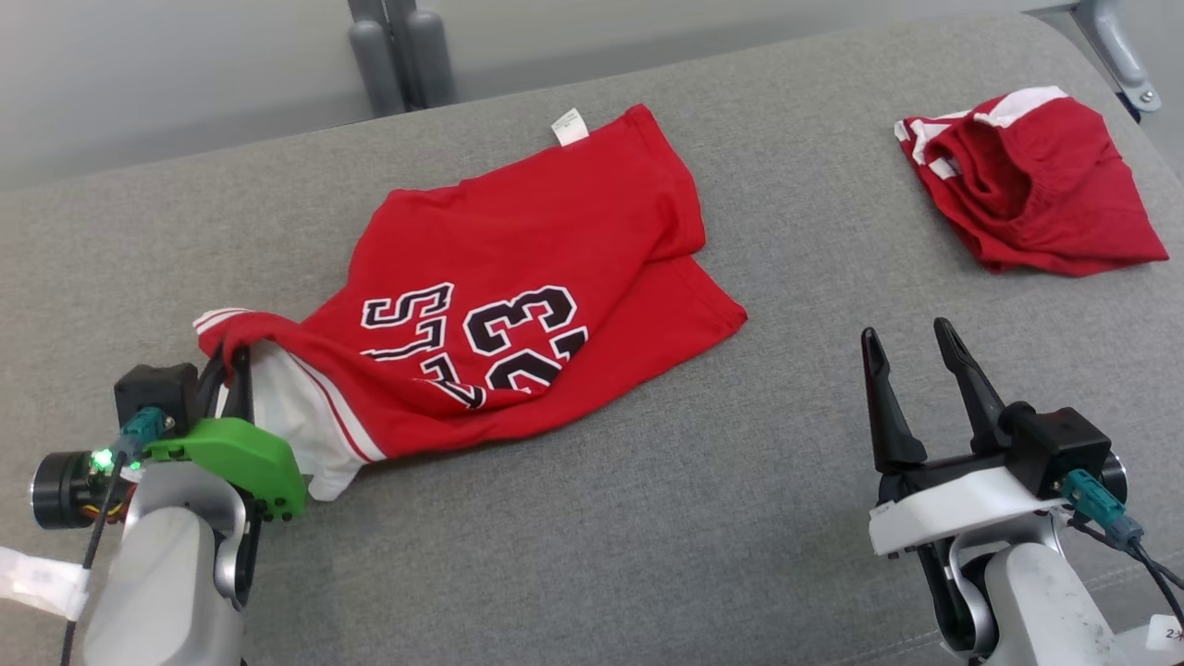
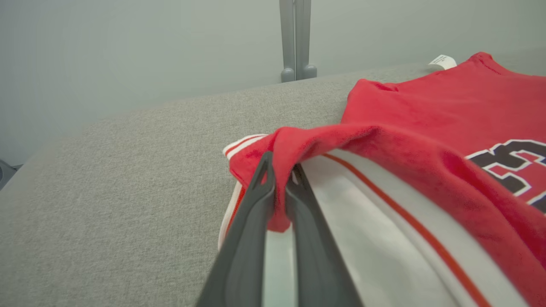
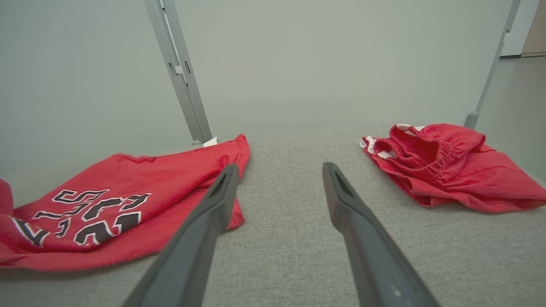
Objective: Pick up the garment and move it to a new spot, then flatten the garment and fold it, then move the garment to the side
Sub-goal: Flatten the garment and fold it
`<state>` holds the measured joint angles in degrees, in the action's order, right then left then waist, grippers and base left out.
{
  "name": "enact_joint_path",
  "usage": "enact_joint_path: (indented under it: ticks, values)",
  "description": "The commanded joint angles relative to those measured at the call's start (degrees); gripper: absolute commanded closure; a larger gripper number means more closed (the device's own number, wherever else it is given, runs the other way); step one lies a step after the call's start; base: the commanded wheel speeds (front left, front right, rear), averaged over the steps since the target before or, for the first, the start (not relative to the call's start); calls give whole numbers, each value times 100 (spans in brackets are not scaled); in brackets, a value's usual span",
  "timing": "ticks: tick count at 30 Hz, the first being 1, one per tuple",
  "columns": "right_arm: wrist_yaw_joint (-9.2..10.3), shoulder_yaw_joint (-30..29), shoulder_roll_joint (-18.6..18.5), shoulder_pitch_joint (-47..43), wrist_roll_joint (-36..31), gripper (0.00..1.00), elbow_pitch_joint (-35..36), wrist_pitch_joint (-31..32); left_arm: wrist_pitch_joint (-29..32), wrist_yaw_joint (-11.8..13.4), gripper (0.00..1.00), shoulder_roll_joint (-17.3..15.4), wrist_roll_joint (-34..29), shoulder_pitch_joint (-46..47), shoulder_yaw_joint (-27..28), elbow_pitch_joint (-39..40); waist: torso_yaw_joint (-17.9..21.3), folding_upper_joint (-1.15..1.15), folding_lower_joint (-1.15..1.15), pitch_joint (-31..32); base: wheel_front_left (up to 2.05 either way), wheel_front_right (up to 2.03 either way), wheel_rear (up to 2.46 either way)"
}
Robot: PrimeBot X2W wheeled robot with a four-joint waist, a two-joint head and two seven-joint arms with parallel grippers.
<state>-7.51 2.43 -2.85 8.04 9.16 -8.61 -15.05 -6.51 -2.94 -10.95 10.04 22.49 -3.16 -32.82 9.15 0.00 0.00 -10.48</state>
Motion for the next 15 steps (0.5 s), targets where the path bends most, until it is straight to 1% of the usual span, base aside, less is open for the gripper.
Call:
enact_joint_path:
  ticks: [1,5,6,7,8,11,15]
  values:
    - [4,3,-10,119,-39,0,40,-18,-72,44,100,-76,-8,262,36,-239,323,0,0,-344,0,0,0]
    - [4,-25,-9,176,-47,0,56,-17,-234,28,100,-134,-21,729,15,-939,417,0,0,-492,0,0,0]
    - [4,-36,-9,180,-50,0,56,-18,-277,12,78,-135,-21,808,3,-1067,419,0,0,-503,0,0,0]
    - [4,-51,-8,180,-49,0,55,-18,-354,-3,50,-138,-29,898,-14,-1206,415,0,0,-511,0,0,0]
    - [4,-69,-9,172,-53,0,53,-18,-421,-6,0,-135,-35,960,-24,-1296,399,0,0,-510,0,0,0]
    - [4,-112,-7,162,-53,0,17,-18,-621,-26,0,-85,2,1080,-40,-1538,295,0,0,-452,0,0,0]
    - [4,-80,-11,148,-8,0,-1,-18,-790,-69,0,-15,99,1106,-1,-1587,92,0,0,-288,0,0,0]
